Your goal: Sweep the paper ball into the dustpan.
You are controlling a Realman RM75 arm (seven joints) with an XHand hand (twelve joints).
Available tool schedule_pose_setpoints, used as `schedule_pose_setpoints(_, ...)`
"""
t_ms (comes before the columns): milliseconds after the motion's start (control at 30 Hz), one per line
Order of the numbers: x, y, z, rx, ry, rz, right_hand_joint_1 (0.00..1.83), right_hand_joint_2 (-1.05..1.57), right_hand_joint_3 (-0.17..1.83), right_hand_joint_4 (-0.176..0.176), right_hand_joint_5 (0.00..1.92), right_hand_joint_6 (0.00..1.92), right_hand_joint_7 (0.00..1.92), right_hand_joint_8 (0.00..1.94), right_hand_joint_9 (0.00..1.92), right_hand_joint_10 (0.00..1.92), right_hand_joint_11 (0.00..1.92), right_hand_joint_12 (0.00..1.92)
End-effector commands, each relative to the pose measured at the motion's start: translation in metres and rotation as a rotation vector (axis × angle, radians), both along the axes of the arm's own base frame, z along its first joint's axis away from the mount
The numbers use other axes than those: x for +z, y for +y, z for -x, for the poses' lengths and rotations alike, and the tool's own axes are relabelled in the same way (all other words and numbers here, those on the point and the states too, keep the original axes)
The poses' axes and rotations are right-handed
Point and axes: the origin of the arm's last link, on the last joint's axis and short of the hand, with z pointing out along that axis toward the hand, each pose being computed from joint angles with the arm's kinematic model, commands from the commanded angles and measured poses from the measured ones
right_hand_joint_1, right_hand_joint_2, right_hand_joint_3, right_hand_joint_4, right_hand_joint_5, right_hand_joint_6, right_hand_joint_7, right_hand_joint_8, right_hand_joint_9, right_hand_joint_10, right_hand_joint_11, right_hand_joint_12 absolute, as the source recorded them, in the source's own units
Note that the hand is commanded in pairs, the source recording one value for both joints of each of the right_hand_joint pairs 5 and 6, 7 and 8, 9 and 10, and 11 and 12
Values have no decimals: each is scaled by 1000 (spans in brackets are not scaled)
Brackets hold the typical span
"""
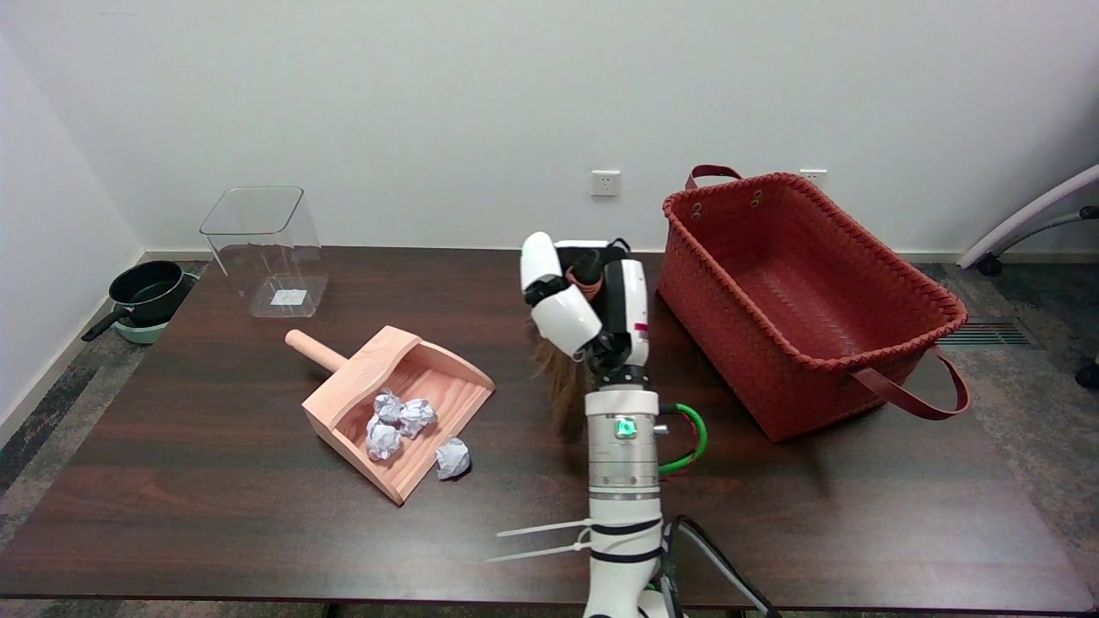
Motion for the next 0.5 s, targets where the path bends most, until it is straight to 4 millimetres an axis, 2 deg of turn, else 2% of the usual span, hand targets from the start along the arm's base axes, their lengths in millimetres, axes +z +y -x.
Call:
schedule_pose_setpoints(33,56,10,21,-66,11,-2,872,1571,1347,0,1920,1920,1920,1920,1920,1920,1920,1920)
schedule_pose_setpoints(167,59,14,30,-104,15,-19,871,1571,1353,0,1920,1920,1920,1920,1920,1920,1920,1920)
schedule_pose_setpoints(500,27,43,48,-129,-57,25,870,1571,1353,0,1920,1920,1920,1920,1920,1920,1920,1920)
